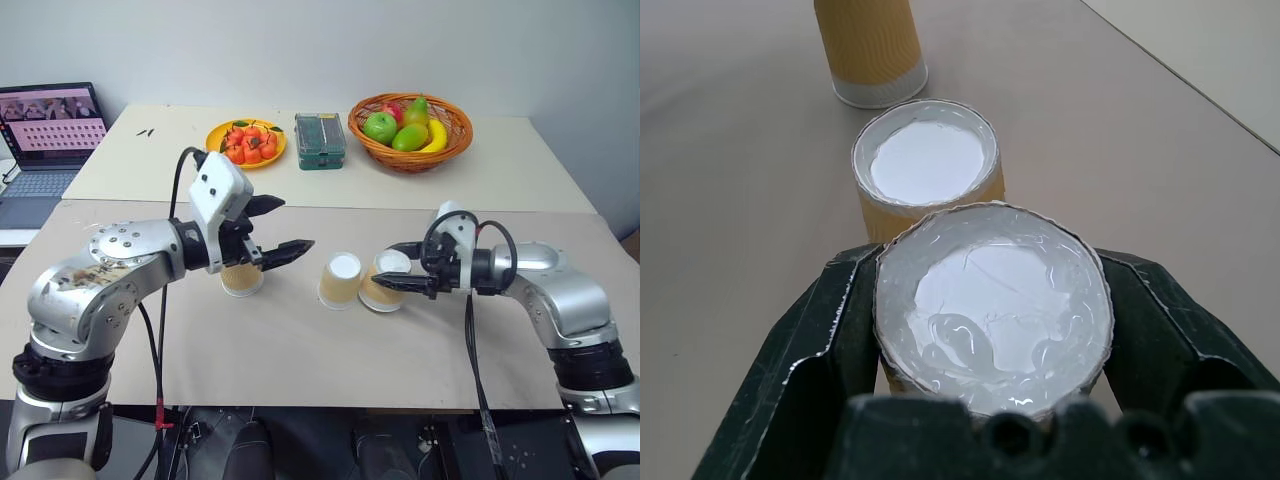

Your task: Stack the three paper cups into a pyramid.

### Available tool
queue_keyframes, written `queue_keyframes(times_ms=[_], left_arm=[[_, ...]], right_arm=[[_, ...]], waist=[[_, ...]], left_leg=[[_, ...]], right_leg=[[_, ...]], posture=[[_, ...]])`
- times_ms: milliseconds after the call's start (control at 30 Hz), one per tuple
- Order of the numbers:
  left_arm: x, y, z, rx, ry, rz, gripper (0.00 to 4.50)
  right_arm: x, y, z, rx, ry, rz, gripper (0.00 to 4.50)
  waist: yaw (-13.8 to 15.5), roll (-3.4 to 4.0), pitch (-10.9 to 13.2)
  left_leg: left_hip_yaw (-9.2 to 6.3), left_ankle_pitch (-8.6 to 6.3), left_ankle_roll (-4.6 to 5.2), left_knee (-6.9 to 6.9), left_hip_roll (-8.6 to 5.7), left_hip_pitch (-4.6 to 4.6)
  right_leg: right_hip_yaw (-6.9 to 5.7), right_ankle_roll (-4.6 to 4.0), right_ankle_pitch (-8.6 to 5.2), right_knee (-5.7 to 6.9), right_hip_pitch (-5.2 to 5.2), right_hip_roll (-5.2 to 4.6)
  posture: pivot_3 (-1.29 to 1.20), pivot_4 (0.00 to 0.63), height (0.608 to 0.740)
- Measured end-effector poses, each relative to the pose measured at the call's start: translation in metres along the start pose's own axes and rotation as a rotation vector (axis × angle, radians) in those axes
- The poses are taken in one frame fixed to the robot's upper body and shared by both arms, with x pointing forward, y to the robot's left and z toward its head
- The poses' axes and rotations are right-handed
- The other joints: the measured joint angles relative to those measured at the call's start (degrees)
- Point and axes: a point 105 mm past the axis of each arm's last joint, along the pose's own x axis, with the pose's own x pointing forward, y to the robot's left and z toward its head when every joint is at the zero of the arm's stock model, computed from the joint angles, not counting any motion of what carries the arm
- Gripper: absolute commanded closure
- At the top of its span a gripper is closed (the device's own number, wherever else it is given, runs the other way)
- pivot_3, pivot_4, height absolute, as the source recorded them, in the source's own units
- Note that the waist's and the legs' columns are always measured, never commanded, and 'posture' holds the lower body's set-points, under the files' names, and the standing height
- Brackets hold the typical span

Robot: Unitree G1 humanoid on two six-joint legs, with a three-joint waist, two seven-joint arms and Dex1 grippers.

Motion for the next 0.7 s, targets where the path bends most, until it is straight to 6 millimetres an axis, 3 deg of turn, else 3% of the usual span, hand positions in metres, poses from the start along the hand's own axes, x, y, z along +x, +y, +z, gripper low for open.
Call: queue_keyframes(times_ms=[133,200,300,567,700], left_arm=[[0.000,-0.001,0.001,0.004,-0.002,-0.002,0.00],[0.000,-0.001,0.001,0.007,-0.003,-0.003,0.00],[0.000,-0.001,0.001,0.008,-0.003,-0.002,0.00],[0.000,-0.002,0.002,0.009,-0.004,-0.001,0.00],[-0.001,-0.001,0.000,0.003,0.000,0.002,0.00]], right_arm=[[0.003,0.002,-0.002,0.001,0.007,0.013,1.69],[0.006,0.003,-0.003,0.003,0.007,0.021,0.68],[0.008,0.003,-0.003,0.000,-0.001,0.026,0.05],[0.011,0.000,0.009,-0.053,-0.043,0.032,0.05],[0.003,-0.001,0.031,-0.038,-0.117,0.041,0.05]], waist=[[-0.04,0.00,0.00],[-0.04,0.00,0.00],[-0.01,0.00,0.00],[-0.06,0.00,0.00],[0.00,0.01,0.00]], left_leg=[[0.00,0.00,0.00,0.00,0.00,0.00],[0.00,0.00,0.00,0.00,0.00,0.00],[0.00,0.00,0.00,0.00,0.00,0.00],[0.00,0.00,0.00,-0.01,0.00,0.00],[0.00,0.00,0.00,0.00,0.00,-0.04]], right_leg=[[0.00,0.00,0.00,0.00,0.00,0.00],[-0.01,0.00,0.00,0.00,0.00,0.00],[0.00,0.00,0.00,0.00,0.00,0.00],[0.00,0.00,0.00,0.00,-0.01,0.00],[0.00,0.00,0.00,0.00,-0.02,0.00]], posture=[[0.00,0.150,0.738],[0.00,0.150,0.738],[0.00,0.150,0.738],[0.00,0.150,0.738],[0.00,0.150,0.738]])
